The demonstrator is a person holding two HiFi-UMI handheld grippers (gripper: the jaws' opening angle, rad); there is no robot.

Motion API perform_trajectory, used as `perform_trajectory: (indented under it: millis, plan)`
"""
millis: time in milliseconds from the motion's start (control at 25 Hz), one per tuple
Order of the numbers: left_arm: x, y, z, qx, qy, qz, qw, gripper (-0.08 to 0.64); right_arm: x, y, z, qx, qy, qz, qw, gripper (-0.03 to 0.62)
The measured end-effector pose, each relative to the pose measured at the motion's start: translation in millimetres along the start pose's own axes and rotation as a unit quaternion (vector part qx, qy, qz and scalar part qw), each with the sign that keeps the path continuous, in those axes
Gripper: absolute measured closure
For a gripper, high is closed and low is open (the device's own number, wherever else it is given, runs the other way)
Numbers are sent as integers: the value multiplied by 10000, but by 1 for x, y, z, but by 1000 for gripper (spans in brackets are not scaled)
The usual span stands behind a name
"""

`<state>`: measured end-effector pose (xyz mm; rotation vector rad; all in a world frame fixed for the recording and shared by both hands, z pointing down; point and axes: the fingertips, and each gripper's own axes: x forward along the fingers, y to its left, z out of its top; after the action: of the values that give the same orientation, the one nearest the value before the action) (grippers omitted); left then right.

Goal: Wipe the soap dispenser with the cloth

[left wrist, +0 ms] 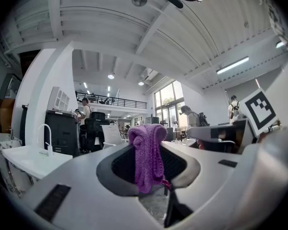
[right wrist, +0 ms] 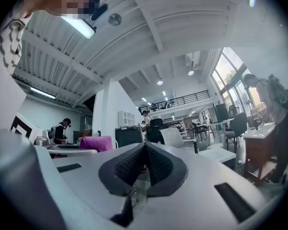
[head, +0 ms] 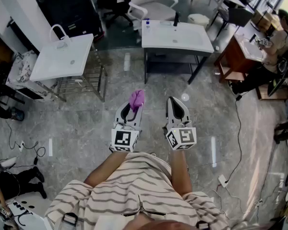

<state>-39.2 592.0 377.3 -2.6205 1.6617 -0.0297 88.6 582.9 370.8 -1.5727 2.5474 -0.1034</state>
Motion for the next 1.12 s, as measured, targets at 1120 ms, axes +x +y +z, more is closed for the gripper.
perform_trajectory:
  millis: [1120]
  plan:
    - [198,59,-52,-283,305,275,9988,442,184,-109,-27,-71,360,410,9985,583]
